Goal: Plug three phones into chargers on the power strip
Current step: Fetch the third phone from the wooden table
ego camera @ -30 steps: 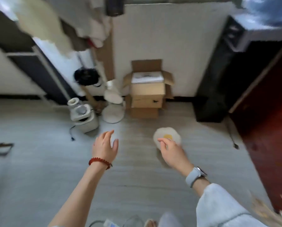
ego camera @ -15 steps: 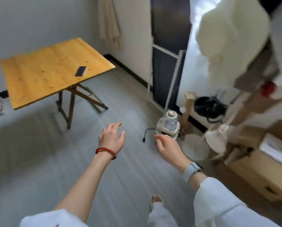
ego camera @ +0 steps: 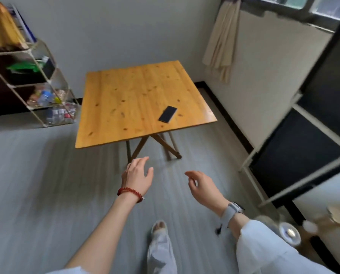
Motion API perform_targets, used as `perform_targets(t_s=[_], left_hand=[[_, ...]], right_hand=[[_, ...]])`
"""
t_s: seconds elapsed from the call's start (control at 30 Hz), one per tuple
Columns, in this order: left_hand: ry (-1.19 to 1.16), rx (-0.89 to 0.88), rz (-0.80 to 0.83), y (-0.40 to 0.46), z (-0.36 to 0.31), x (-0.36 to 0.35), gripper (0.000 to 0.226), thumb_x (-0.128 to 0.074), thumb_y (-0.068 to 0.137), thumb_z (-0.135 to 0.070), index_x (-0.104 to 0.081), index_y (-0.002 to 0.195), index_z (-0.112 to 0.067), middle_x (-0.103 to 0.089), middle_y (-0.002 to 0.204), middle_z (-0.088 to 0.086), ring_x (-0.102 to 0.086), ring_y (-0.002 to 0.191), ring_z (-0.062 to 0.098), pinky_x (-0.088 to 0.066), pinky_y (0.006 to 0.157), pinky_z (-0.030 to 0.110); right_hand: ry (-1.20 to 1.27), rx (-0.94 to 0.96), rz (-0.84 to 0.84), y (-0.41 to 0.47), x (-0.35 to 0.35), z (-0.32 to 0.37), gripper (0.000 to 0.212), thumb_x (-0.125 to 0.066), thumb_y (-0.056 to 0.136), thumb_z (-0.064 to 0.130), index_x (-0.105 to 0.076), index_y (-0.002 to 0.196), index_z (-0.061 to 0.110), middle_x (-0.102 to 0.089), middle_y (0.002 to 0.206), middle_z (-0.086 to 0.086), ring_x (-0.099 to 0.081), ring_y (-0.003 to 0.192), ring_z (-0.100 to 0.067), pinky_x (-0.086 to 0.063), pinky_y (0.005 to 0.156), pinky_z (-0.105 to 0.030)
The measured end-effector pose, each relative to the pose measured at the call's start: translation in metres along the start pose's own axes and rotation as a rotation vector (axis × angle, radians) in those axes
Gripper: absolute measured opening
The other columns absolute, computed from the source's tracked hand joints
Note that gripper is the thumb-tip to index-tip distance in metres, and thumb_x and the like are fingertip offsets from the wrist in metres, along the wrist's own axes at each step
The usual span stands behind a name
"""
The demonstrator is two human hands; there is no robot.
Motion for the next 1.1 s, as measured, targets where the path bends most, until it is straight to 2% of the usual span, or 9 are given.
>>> perform_targets(t_s=[0.13,0.27,0.5,0.6,0.73,0.8,0.9,1.0,1.1], left_hand=[[-0.023,0.037,0.023,0.132,0.031,0.010,0.042,-0.048,0.090,-0.025,-0.046,0.130,-0.013,-0.046,0.135,0.010,-0.042,0.124,0.028,-0.035,0.104,0.039],[-0.027,0.091,0.077,0.227,0.055,0.010,0.043,-0.047,0.091,-0.024,-0.044,0.132,-0.014,-0.043,0.137,0.010,-0.041,0.123,0.028,-0.036,0.101,0.037],[-0.006,0.180,0.228,0.348,0.081,-0.019,0.051,-0.045,0.092,-0.026,-0.030,0.140,-0.015,-0.029,0.145,0.008,-0.038,0.125,0.025,-0.037,0.099,0.033],[0.019,0.186,0.270,0.400,0.091,-0.035,0.055,-0.046,0.091,-0.029,-0.024,0.141,-0.019,-0.023,0.148,0.006,-0.033,0.130,0.027,-0.036,0.105,0.038],[0.118,0.212,0.370,0.458,0.111,-0.066,0.065,-0.049,0.089,-0.035,-0.015,0.144,-0.025,-0.007,0.155,0.006,-0.015,0.139,0.030,-0.029,0.110,0.049],[0.193,0.198,0.434,0.471,0.119,-0.079,0.072,-0.052,0.087,-0.039,-0.009,0.144,-0.030,0.003,0.156,0.003,-0.003,0.142,0.031,-0.021,0.113,0.053],[0.300,0.164,0.529,0.490,0.134,-0.101,0.086,-0.056,0.082,-0.048,0.002,0.144,-0.035,0.016,0.156,0.001,0.014,0.142,0.030,-0.006,0.113,0.058],[0.431,0.105,0.589,0.492,0.147,-0.116,0.096,-0.054,0.076,-0.060,0.012,0.142,-0.038,0.023,0.154,0.004,0.024,0.139,0.031,0.009,0.109,0.060],[0.478,0.056,0.576,0.492,0.156,-0.122,0.099,-0.046,0.073,-0.070,0.021,0.138,-0.040,0.030,0.151,0.002,0.028,0.138,0.032,0.018,0.105,0.058]], right_hand=[[0.001,-0.065,0.017,0.132,-0.012,0.021,0.033,-0.040,0.092,0.013,-0.058,0.120,0.012,-0.059,0.126,-0.009,-0.055,0.115,-0.024,-0.039,0.094,-0.027],[-0.007,-0.153,0.074,0.230,-0.022,0.033,0.034,-0.038,0.091,0.013,-0.057,0.120,0.011,-0.060,0.125,-0.011,-0.055,0.113,-0.026,-0.040,0.084,-0.024],[0.089,-0.331,0.022,0.359,-0.029,0.023,0.039,-0.039,0.091,0.010,-0.045,0.129,0.006,-0.055,0.128,-0.018,-0.053,0.115,-0.032,-0.043,0.093,-0.034],[0.076,-0.416,-0.018,0.418,-0.037,0.010,0.037,-0.039,0.092,0.010,-0.045,0.127,-0.001,-0.054,0.126,-0.023,-0.052,0.114,-0.035,-0.043,0.092,-0.037],[0.045,-0.584,-0.049,0.491,-0.052,-0.014,0.033,-0.042,0.094,0.018,-0.050,0.111,-0.009,-0.049,0.121,-0.029,-0.049,0.110,-0.041,-0.040,0.090,-0.039],[-0.020,-0.659,-0.051,0.509,-0.058,-0.019,0.042,-0.048,0.092,0.029,-0.048,0.111,-0.008,-0.050,0.118,-0.029,-0.045,0.111,-0.041,-0.035,0.093,-0.042],[-0.096,-0.797,-0.048,0.528,-0.073,-0.020,0.074,-0.062,0.080,0.045,-0.034,0.126,-0.005,-0.041,0.126,-0.025,-0.038,0.116,-0.037,-0.033,0.095,-0.041],[-0.023,-0.936,-0.044,0.530,-0.085,-0.015,0.096,-0.070,0.074,0.043,-0.014,0.140,0.001,-0.025,0.139,-0.025,-0.023,0.128,-0.039,-0.030,0.103,-0.048],[0.118,-1.071,-0.077,0.537,-0.085,-0.020,0.099,-0.076,0.070,0.037,-0.014,0.141,0.006,-0.019,0.142,-0.024,-0.020,0.130,-0.039,-0.027,0.106,-0.051]])
Point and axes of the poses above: each hand's wrist, its own y-axis towards the middle knuckle, its own x-axis out of the back of the hand, z = x × y, the point moved 4 cm from there along y, towards the middle knuckle
